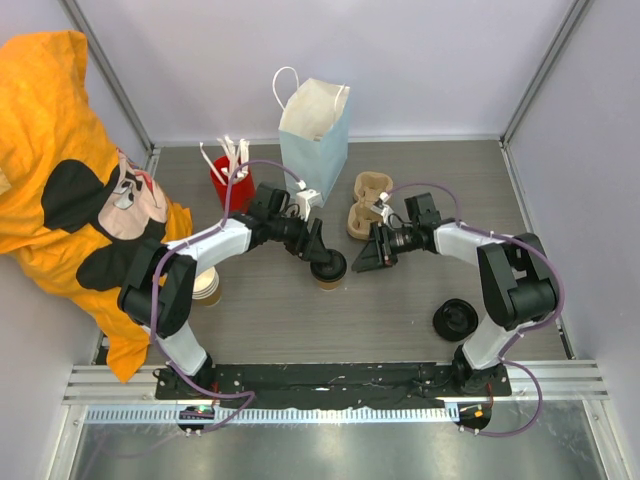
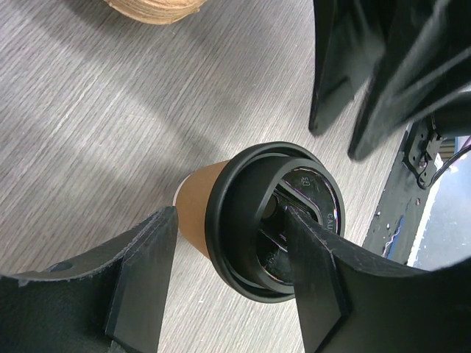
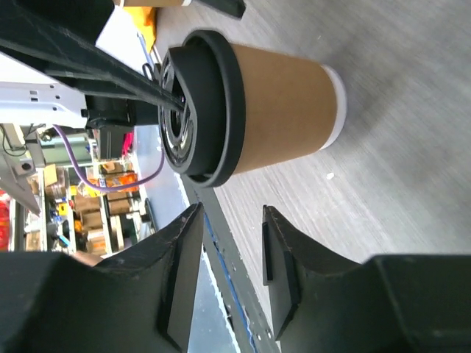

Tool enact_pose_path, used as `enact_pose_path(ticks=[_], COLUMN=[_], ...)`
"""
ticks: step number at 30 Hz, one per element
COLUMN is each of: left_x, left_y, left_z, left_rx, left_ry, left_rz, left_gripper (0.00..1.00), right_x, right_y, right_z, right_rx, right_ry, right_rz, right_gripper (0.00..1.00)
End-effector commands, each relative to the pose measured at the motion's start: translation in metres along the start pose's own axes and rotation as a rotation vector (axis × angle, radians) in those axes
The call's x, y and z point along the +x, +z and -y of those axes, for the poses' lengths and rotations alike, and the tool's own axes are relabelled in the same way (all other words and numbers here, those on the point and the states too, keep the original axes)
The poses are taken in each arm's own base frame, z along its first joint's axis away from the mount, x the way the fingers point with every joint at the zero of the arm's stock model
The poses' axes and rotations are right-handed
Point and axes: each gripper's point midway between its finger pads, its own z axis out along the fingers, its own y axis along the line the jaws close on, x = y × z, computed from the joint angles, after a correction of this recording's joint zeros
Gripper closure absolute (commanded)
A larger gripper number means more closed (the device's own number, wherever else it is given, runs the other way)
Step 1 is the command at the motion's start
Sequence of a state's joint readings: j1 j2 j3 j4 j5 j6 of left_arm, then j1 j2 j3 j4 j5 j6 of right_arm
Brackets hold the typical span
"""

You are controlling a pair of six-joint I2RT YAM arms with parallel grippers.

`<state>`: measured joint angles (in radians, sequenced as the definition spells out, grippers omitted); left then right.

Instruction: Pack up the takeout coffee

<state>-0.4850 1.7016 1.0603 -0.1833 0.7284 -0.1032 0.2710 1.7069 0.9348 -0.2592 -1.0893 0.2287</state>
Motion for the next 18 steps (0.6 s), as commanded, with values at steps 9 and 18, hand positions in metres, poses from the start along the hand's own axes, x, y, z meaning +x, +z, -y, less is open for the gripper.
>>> enact_pose_path(ticks=[9,18], left_x=[0.051,0.049], left_y=[0.011,0.011], left_z=[-0.035,-0.036], left_rx=[-0.145,-0.146], left_ry=[-0.072,-0.07], left_rz=[-0.124,-0.118], left_gripper=[0.37,0.37], right_x=[-0.016,-0.009], right_y=[0.011,0.021], right_z=[-0.02,-0.011], right_rx=[-0.056,-0.031], right_ry=[-0.062,-0.055], right_rz=[0.1,0.075], right_gripper=[0.55,0.56])
